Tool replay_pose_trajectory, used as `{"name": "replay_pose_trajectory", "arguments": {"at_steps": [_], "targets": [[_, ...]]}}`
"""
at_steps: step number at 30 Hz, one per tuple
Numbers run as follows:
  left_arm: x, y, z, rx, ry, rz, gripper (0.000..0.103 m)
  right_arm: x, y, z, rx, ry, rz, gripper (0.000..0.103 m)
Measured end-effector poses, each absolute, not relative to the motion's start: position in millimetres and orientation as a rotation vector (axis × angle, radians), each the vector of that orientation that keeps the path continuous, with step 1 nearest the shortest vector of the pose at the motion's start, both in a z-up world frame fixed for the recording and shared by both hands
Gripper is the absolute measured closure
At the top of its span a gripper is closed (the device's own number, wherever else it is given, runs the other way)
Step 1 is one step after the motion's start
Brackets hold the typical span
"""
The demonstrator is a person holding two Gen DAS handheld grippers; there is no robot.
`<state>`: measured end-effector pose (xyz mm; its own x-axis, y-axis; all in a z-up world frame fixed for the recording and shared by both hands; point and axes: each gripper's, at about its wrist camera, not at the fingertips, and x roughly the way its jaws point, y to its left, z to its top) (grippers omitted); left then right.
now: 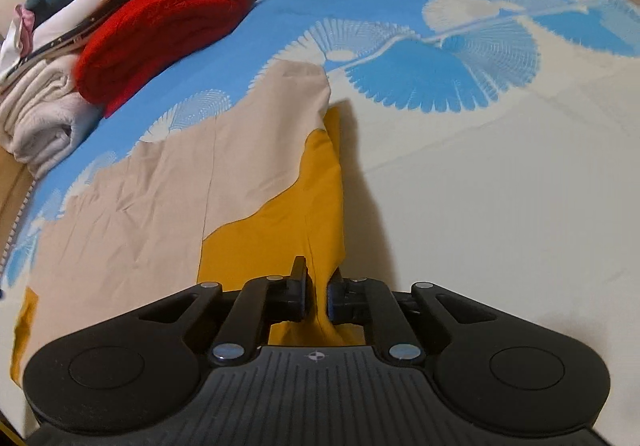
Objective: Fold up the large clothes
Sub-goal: 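Grasp the yellow edge of the folded jacket with the left tool, then release the jacket and pull both tools back from it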
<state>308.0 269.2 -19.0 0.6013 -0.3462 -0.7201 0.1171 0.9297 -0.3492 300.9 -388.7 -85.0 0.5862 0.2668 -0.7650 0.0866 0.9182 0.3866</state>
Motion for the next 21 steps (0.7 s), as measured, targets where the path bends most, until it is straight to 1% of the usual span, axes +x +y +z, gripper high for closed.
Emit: {"name": "replay_pose_trajectory", "arguments": {"at_steps": [1, 2, 3, 5, 6, 8, 10, 12, 13, 14, 15, 16, 19, 21], "targets": [[303.7, 258.0, -24.5, -0.239, 0.925, -0.323, 0.050, 299.2, -386.8, -80.8, 0.394, 0.931, 0.100, 0.088], [300.0, 246.6, -37.5, -0.176, 0.993, -0.352, 0.049, 295.9, -384.4, -75.4, 0.379, 0.909, 0.090, 0.082], [297.1, 239.1, -50.9, -0.115, 1.060, -0.353, 0.049, 292.4, -381.7, -72.2, 0.370, 0.892, 0.084, 0.080], [289.1, 228.1, -91.4, 0.079, 1.252, -0.294, 0.051, 287.1, -380.7, -66.9, 0.371, 0.879, 0.094, 0.080], [283.1, 225.7, -101.7, 0.164, 1.282, -0.277, 0.052, 288.5, -381.4, -65.9, 0.367, 0.884, 0.097, 0.078], [276.1, 221.8, -97.1, 0.200, 1.266, -0.281, 0.052, 285.0, -383.0, -64.6, 0.357, 0.896, 0.098, 0.078], [271.7, 223.5, -90.3, 0.172, 1.255, -0.261, 0.052, 279.4, -385.8, -64.2, 0.355, 0.905, 0.100, 0.078], [265.1, 224.4, -95.6, 0.194, 1.270, -0.246, 0.052, 272.8, -386.6, -68.1, 0.326, 0.931, 0.101, 0.077], [261.5, 222.0, -101.1, 0.230, 1.287, -0.233, 0.052, 270.7, -385.1, -74.6, 0.284, 0.976, 0.091, 0.077], [261.8, 218.1, -101.4, 0.256, 1.300, -0.217, 0.051, 269.3, -381.9, -83.7, 0.231, 1.042, 0.072, 0.075], [260.6, 215.7, -99.4, 0.274, 1.300, -0.195, 0.051, 266.1, -379.1, -95.1, 0.167, 1.116, 0.049, 0.070], [260.4, 213.3, -93.3, 0.282, 1.291, -0.172, 0.051, 261.2, -377.0, -100.8, 0.118, 1.144, 0.029, 0.065], [252.1, 200.3, -57.7, 0.254, 1.174, -0.101, 0.048, 248.3, -369.0, -84.4, 0.016, 1.090, -0.020, 0.065], [243.7, 190.9, -30.2, 0.194, 1.085, -0.083, 0.040, 238.7, -364.4, -59.6, 0.010, 1.008, -0.021, 0.066]]}}
